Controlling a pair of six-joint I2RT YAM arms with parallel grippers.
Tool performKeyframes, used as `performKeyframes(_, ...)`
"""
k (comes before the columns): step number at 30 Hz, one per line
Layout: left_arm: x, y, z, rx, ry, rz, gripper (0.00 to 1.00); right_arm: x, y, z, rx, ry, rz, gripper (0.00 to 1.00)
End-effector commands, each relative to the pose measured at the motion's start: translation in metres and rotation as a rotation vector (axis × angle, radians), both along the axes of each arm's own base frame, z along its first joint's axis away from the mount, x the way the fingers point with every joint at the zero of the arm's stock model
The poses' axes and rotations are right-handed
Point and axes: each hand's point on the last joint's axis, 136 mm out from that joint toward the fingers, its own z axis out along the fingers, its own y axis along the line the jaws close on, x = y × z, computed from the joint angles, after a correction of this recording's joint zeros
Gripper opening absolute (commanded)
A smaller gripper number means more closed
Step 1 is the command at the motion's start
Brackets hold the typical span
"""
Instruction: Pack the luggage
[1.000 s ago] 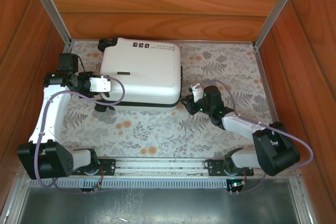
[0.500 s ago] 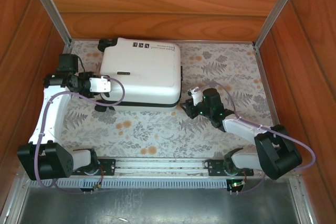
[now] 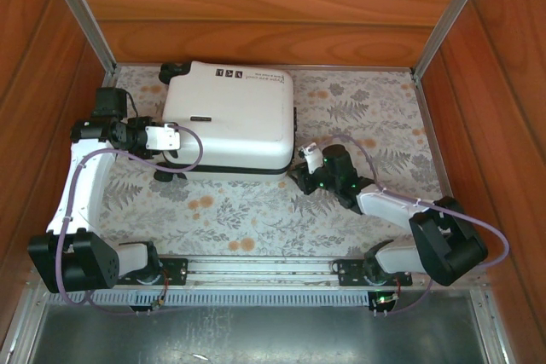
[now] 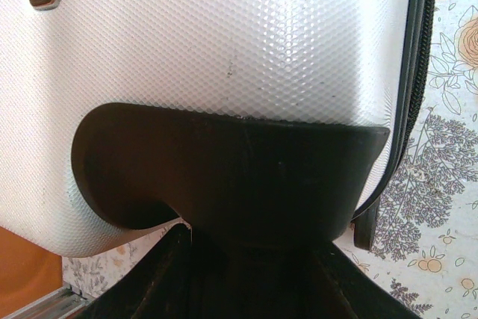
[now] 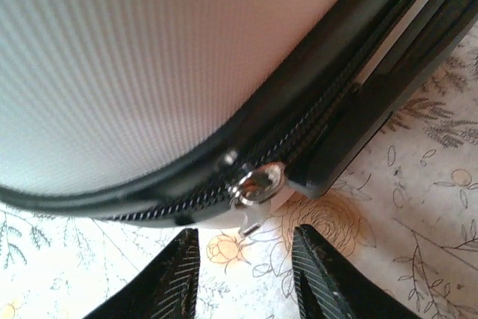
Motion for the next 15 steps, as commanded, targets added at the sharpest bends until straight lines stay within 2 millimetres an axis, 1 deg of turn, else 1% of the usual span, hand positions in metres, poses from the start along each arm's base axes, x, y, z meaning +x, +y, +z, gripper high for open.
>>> performKeyframes(1, -0.003, 0.007, -0.027, 0.012, 0.095, 0.060, 0.00, 0.011, 0.003, 0.007, -0.007, -0.022, -0.033, 0.35)
performKeyframes(7, -0.003, 0.007, -0.027, 0.011, 0.093, 0.060, 0.00, 0.018, -0.002, 0.005, -0.012, -0.026, -0.087, 0.27)
performKeyframes(11, -0.003, 0.005, -0.027, 0.005, 0.094, 0.058, 0.00, 0.025, -0.006, 0.010, -0.007, -0.051, -0.134, 0.23)
performKeyframes(15, -0.004, 0.005, -0.028, 0.001, 0.100, 0.057, 0.00, 0.030, -0.002, 0.015, 0.024, -0.057, -0.146, 0.22)
